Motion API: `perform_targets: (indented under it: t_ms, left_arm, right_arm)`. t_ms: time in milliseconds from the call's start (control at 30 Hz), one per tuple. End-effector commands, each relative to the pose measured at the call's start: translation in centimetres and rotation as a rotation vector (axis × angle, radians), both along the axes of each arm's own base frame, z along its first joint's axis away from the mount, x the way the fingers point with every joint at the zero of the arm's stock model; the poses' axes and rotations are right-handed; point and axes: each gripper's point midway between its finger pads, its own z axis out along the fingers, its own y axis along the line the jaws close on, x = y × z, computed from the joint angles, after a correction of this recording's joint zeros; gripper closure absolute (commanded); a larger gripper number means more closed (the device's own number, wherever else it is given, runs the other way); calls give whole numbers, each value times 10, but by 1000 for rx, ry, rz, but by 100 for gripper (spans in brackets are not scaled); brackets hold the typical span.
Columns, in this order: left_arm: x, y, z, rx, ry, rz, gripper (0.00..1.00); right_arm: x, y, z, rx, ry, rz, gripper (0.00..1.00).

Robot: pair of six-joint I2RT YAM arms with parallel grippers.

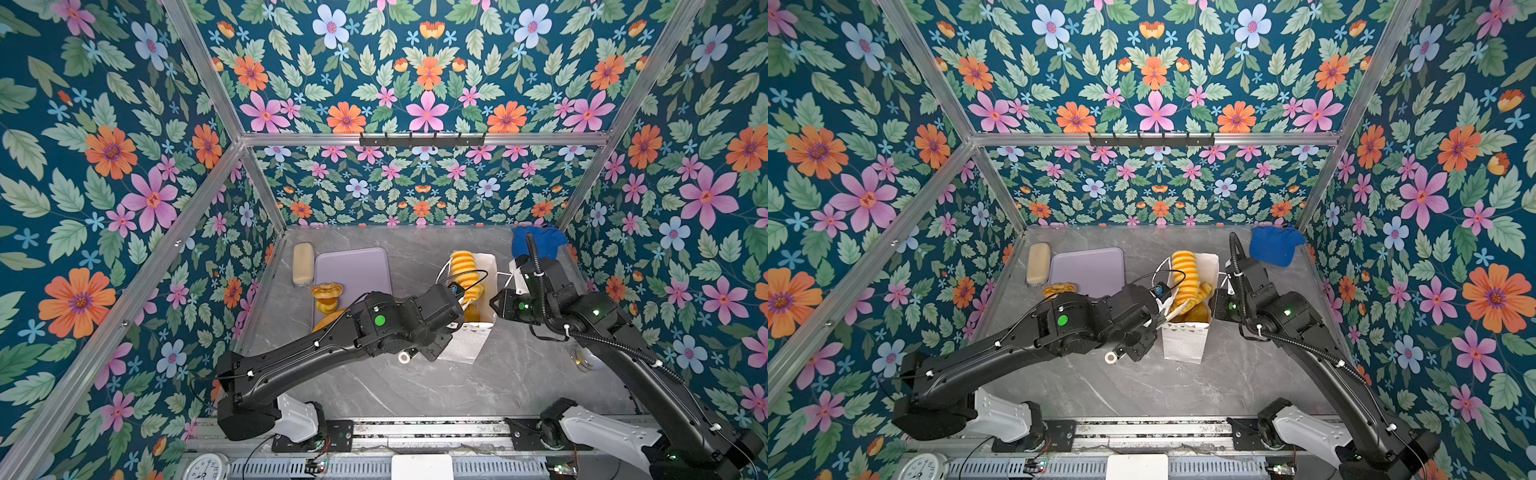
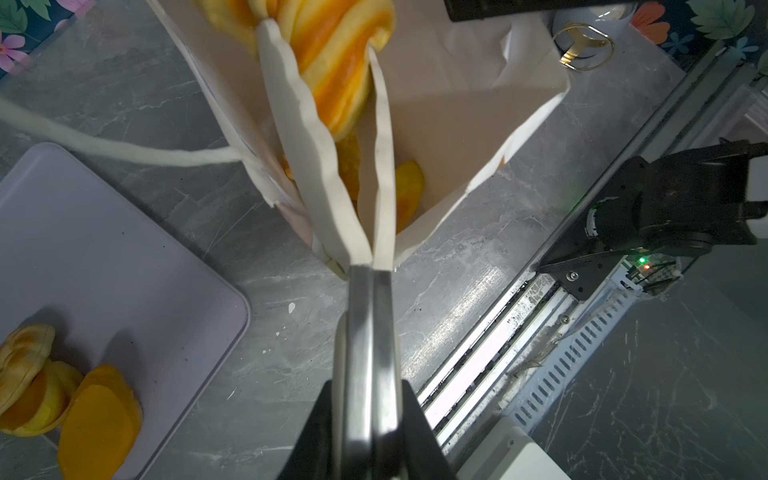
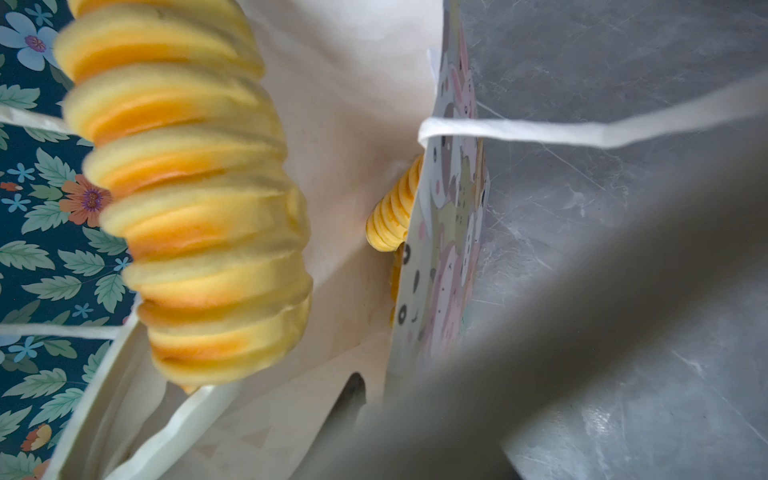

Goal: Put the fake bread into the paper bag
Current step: 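Lower the ridged roll into the bag and open the tongs, then move the empty tongs back over the tray with the left gripper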

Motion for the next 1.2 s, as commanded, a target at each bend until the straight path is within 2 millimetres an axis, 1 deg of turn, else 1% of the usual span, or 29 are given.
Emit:
perform_targets:
  t_ms: [0, 67, 167, 300, 433, 567, 633, 733, 767, 833, 900, 967, 1000, 1067, 1167]
  left_arm:
    - [3, -2, 9, -25, -18, 6, 63]
    - [4, -3, 10, -25, -25, 7, 56]
    - [5, -5, 13, -31, -31, 2, 51]
    - [7, -7, 16, -33, -39, -2, 51]
    - [8, -8, 27, -59, -58, -4, 53]
    - [11, -10, 52, -129, -101, -9, 55]
    - [15, -11, 70, -177, -144, -1, 57]
    - [30, -4, 101, -244, -255, 58, 59]
    - [37, 1, 111, -258, -300, 90, 60]
    - [51, 14, 129, -270, -393, 168, 60]
    - [65, 33, 142, -258, -486, 270, 60]
    - [80, 59, 156, -247, -579, 404, 59]
    - [87, 71, 160, -244, -608, 460, 60]
    - [102, 103, 166, -258, -640, 587, 61]
    - [124, 153, 158, -292, -605, 741, 63]
  right_arm:
    - [3, 2, 3, 11, -12, -2, 71]
    - [3, 2, 4, 12, -13, -3, 73]
    - [4, 2, 5, 14, -17, -3, 73]
    - [4, 2, 5, 11, -17, -5, 74]
    - [3, 2, 5, 9, -14, -4, 76]
    - [3, 2, 5, 15, -14, -1, 77]
    - [3, 3, 6, 21, -16, 0, 77]
    - [3, 3, 7, 21, -15, 0, 77]
    - [3, 3, 7, 22, -15, 0, 77]
    - [3, 3, 7, 20, -15, 1, 77]
    - [2, 3, 8, 19, -17, 3, 77]
    - [1, 2, 9, 20, -17, 3, 77]
    - [1, 2, 9, 21, -19, 4, 77]
    - [0, 2, 10, 22, -20, 6, 77]
    - [0, 3, 11, 27, -22, 8, 77]
